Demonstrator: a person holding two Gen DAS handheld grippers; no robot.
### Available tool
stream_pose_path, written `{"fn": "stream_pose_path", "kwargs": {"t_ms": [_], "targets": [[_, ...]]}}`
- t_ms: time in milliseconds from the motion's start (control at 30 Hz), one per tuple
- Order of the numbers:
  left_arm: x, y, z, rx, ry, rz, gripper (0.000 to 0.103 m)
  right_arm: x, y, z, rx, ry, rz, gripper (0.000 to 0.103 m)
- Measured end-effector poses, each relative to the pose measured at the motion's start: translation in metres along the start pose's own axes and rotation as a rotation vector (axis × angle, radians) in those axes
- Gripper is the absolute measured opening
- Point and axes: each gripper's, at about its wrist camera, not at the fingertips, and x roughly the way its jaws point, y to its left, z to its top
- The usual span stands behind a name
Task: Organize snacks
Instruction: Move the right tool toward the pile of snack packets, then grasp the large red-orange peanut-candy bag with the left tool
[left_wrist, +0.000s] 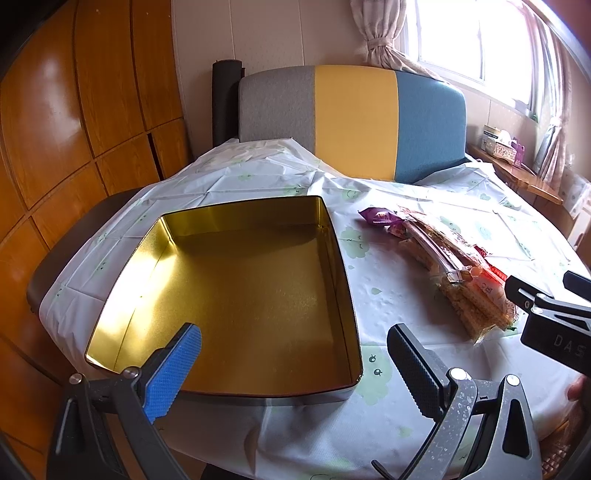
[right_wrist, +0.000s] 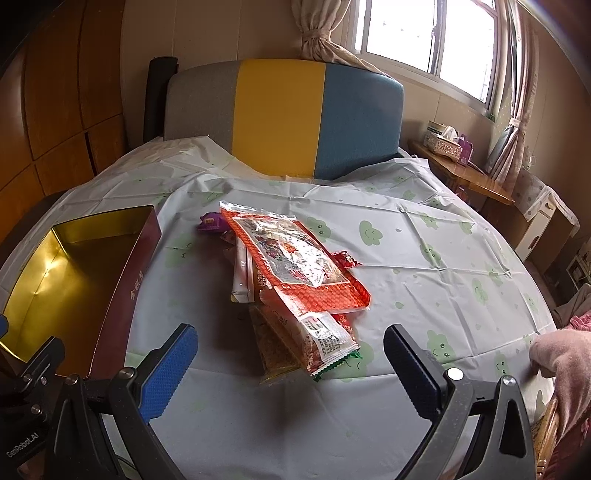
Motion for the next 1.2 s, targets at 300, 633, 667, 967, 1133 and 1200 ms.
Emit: {"fn": "stream_pose_path", "kwargs": {"t_ms": [300,633,667,967,1133,1200], "targets": [[0.000,-0.001,-0.002,0.001,0.007,0.003,0.101,0.001,-0.007,0.006,-0.004,-0.002,-0.007,0.102],[0.001,-0.002,0.002,0.017,0.010,0.007,0.101,0.004,-0.030,0.023,0.003,-0.017,-0.030,0.102],[0.002,-0.002,0.002,0.016,0.013,0.006,0.101,0.004,-0.034,0.026,0.005,-0.019,-0.036,0.102],[-0.001,-0.003,0.003,0.022,0.011,0.000,0.101,0.020,-0.076,0.052,0.003,-0.009,-0.082,0.102],[0.001,-0.004,0.003,0.026,0.020,-0.001,0.101,0.036,-0.105,0.060,0.021,-0.014,-0.108,0.102],[0.002,-0.006,0.003,0.031,0.021,0.000,0.101,0.046,-0.119,0.061,0.037,-0.008,-0.117,0.102]]}}
